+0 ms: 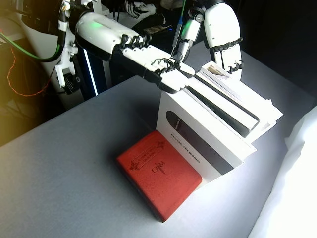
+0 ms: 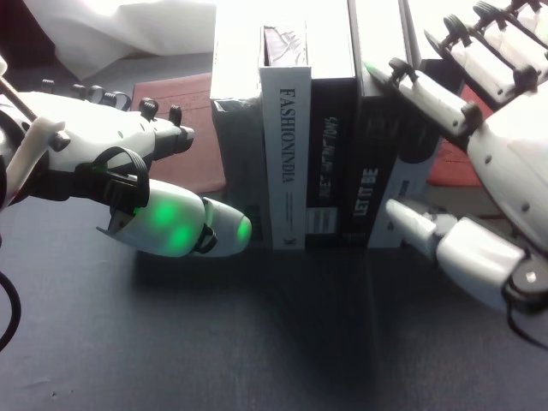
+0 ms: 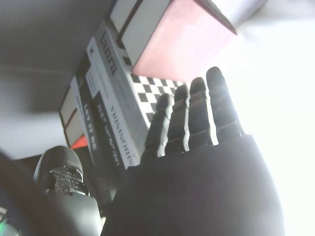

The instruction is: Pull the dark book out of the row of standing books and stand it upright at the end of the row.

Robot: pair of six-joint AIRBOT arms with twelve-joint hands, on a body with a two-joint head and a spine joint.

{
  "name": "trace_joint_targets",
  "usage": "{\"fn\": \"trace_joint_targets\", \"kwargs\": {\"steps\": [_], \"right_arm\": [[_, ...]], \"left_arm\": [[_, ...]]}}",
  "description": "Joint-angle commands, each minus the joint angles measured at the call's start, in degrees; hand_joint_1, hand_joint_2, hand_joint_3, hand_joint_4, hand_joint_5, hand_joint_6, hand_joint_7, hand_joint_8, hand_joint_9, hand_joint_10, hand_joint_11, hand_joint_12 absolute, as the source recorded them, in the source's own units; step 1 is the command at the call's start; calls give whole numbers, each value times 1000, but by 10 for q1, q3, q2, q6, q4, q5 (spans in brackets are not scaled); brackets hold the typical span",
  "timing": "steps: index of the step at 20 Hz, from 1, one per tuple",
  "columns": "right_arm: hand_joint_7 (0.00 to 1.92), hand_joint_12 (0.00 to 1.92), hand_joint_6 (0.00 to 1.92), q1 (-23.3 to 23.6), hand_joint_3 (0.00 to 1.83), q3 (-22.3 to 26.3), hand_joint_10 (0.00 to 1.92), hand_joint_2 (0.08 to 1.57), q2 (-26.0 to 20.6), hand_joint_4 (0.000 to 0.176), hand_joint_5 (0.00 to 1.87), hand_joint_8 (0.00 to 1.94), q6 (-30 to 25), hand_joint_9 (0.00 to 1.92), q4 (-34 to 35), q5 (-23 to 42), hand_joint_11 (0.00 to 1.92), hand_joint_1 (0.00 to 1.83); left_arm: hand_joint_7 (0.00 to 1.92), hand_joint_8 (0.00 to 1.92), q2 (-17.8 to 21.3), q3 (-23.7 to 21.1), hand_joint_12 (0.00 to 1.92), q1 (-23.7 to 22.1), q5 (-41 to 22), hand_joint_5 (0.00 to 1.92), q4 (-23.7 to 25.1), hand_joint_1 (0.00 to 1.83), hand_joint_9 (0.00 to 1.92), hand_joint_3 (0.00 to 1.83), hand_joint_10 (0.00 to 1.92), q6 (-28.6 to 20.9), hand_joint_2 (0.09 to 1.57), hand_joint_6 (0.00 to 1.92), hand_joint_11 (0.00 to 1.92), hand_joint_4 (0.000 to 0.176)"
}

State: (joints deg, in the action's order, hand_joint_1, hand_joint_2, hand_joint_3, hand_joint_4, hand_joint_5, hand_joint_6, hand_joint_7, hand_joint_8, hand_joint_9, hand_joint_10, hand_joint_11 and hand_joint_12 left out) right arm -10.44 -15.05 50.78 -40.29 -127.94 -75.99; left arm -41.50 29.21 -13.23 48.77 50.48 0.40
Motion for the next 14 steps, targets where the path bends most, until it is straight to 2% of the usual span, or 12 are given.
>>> {"fn": "trace_joint_targets", "kwargs": {"steps": [1, 7, 12, 14], "right_arm": [[0, 0, 0, 0, 23, 13, 0, 1265, -6, 0, 0, 0, 10, 0, -39, -35, 0, 0], [0, 0, 0, -20, 11, 69, 0, 1245, -9, 0, 0, 0, 38, 0, -39, -75, 0, 0], [0, 0, 0, -34, 14, 91, 0, 1255, -9, 0, 0, 0, 57, 0, -37, -94, 0, 0], [0, 0, 0, -44, 16, 104, 0, 1262, -10, 0, 0, 0, 67, 0, -16, -94, 0, 0]], "left_arm": [[0, 0, 8, 0, 128, -9, -17, 14, 34, 0, 0, 1, 0, 2, 1064, 6, 0, 0], [0, 0, 8, 0, 107, -9, -17, 30, 39, 0, 0, 2, 0, 3, 1076, 2, 0, 0], [0, 0, 8, 0, 135, -9, -17, 7, 39, 0, 0, 2, 0, 2, 1076, 0, 0, 0], [0, 0, 8, 0, 121, -9, -17, 20, 39, 0, 0, 4, 0, 2, 1084, 3, 0, 0]]}}
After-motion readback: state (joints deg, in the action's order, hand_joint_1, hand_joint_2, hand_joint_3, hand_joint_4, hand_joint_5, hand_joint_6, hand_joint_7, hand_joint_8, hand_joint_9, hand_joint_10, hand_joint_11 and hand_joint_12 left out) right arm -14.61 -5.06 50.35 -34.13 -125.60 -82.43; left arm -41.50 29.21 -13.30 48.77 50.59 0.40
